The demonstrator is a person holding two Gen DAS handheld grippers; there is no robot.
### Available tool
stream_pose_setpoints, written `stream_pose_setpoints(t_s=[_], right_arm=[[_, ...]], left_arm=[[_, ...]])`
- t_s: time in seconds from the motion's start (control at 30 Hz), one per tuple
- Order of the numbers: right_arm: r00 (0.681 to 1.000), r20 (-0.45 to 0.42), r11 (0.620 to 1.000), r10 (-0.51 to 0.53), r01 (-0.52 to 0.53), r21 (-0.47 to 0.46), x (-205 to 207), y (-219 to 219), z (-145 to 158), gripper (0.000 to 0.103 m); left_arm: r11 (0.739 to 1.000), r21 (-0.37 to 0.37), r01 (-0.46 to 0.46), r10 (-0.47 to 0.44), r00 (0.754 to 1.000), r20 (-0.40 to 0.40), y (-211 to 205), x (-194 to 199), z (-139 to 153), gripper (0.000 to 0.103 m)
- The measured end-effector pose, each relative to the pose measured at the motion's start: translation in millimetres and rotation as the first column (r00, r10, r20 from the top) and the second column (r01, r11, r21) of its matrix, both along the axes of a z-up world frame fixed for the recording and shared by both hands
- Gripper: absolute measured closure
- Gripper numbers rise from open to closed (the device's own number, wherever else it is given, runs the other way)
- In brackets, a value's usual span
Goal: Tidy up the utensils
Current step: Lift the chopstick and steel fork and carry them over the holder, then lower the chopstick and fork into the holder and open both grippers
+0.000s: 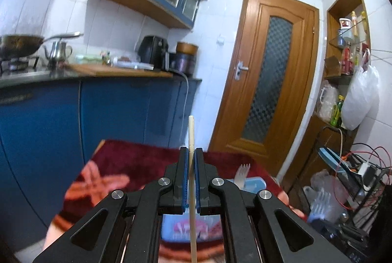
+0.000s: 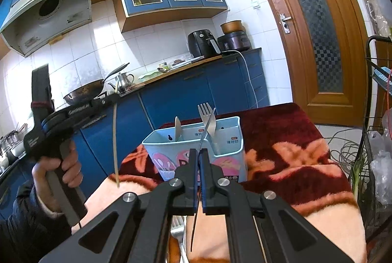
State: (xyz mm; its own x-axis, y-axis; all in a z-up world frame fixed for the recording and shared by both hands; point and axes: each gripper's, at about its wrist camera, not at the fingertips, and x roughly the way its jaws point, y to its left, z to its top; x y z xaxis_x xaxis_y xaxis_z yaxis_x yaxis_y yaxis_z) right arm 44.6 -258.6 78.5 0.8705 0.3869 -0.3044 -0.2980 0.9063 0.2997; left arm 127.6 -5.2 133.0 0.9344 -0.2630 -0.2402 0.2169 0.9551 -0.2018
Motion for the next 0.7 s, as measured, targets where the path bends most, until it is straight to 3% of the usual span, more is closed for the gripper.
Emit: stream_pose_setpoints(t_s=[0.2,0.47,0.7], right_arm=[[1.000,0.011,1.000,-0.007,0.007,-0.002,9.3,-2.1,5.2,0.099],[0.998,0.060,0.999,-0.030,0.032,-0.034,26.6,-5.5,24.4,0.099],[0.983,0.170,0.993,-0.075,0.088,-0.073,47.9,-2.2,54.1,0.099]], left_arm=[[0.997,0.048,-0.062,0.056,0.992,0.117,-10.3,20.4,12.1,0.099],[0.991,-0.020,-0.133,0.134,0.971,0.196,-7.6,43.7,20.7,0.099],[0.978,-0.033,-0.204,0.206,0.952,0.225,-8.1,61.7,12.0,0.098]])
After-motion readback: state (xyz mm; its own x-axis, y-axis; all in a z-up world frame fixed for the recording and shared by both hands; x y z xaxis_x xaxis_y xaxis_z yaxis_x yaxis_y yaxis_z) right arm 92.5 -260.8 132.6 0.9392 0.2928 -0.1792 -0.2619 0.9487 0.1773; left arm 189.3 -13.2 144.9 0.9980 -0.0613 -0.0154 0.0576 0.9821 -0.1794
